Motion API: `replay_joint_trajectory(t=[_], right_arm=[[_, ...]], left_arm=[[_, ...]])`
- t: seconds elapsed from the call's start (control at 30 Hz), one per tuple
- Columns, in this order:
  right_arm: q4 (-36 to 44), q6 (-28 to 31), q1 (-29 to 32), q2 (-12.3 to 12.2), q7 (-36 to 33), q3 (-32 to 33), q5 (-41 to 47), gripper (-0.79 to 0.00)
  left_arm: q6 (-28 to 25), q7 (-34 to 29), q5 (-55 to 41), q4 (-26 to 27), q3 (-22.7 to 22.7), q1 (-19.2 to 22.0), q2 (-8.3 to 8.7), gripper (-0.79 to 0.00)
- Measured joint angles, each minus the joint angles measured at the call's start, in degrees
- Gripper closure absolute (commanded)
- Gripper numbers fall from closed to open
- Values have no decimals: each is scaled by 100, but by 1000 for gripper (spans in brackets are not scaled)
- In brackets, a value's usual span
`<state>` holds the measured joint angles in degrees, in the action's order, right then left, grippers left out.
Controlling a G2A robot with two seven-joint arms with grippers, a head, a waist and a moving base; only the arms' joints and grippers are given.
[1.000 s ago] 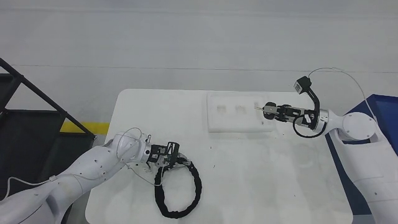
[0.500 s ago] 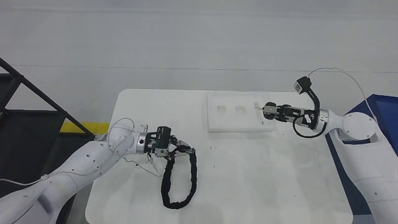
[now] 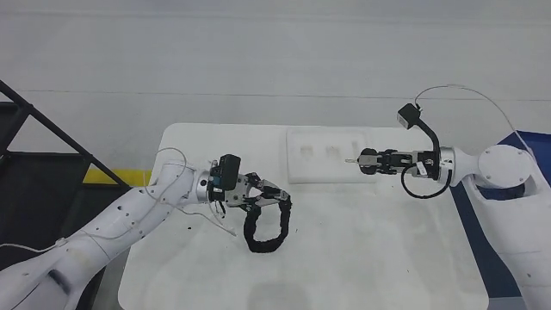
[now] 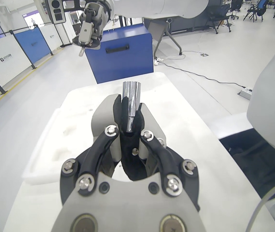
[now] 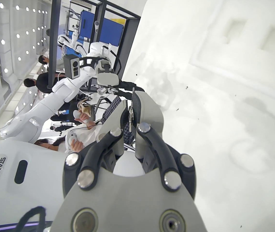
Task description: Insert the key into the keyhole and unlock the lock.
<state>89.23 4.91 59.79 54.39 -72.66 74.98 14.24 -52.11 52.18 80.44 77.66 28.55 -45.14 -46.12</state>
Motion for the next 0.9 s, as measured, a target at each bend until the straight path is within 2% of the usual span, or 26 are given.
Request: replay_joint_trajectory(t=[0.2,0.4,0.8,0.9], right_arm=[[863,-665,143,-110,-244,379,-30,0],[1493,-968,285,-188,-432,608,-68,0],[1768,-1051,329,-242,-468,600,-213,0],[1767,-1052,329,-242,-469,600,-211,0]], left_arm=[[-61,-62,3,145,-47,282,-185,0],[-36,-36,-25,98,-288,566,-547,0],[35,35,-311,-915,-855,1077,-1491,0],[37,37,-310,-953,-870,1084,-1515,0]])
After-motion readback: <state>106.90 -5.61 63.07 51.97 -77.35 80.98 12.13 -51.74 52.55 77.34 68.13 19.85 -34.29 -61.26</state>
